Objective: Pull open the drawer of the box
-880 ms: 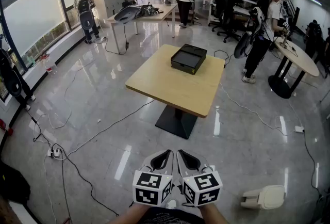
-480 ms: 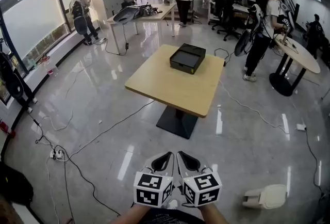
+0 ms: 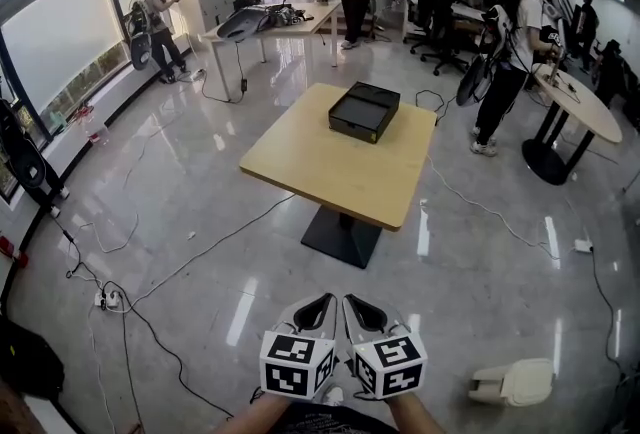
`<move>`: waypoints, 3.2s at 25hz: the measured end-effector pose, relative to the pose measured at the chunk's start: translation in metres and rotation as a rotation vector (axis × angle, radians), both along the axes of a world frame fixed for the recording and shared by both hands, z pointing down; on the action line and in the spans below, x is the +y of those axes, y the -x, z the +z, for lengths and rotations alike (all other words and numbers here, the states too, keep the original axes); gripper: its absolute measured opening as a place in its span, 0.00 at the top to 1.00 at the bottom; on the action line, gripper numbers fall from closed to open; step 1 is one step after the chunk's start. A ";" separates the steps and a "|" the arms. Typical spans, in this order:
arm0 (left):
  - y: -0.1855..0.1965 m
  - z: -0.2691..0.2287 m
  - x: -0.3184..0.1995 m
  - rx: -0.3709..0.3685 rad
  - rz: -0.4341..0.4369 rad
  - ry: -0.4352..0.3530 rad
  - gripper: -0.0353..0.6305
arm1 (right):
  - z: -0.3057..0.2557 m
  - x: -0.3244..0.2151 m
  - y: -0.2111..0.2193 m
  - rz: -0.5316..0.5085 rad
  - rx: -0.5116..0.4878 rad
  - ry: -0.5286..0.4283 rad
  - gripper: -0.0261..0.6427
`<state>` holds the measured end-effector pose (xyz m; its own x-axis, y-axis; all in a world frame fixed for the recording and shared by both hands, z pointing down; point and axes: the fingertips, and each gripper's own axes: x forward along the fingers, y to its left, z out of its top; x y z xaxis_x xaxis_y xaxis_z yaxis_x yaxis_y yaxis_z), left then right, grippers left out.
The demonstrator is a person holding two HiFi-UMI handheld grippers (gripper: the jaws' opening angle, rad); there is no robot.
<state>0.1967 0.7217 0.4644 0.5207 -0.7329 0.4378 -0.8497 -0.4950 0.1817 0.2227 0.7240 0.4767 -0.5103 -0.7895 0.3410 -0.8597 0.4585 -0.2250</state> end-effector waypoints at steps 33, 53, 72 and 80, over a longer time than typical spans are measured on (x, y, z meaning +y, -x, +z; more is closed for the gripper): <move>0.216 0.016 -0.508 0.073 0.145 0.061 0.94 | 0.013 -0.498 0.216 0.132 0.079 0.072 0.95; 0.204 0.043 -0.668 0.065 0.205 0.087 0.94 | 0.033 -0.658 0.208 0.184 0.105 0.063 0.95; 0.050 0.060 -0.907 -0.027 0.204 0.144 0.94 | 0.050 -0.904 0.057 0.135 0.044 0.132 0.95; 0.031 0.066 -0.927 -0.060 0.183 0.138 0.93 | 0.054 -0.927 0.034 0.121 0.061 0.105 0.95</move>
<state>0.1656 -0.2054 0.5309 0.6096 -0.5597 0.5614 -0.7593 -0.6156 0.2108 0.1886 -0.2029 0.5306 -0.3890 -0.8025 0.4524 -0.9210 0.3272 -0.2114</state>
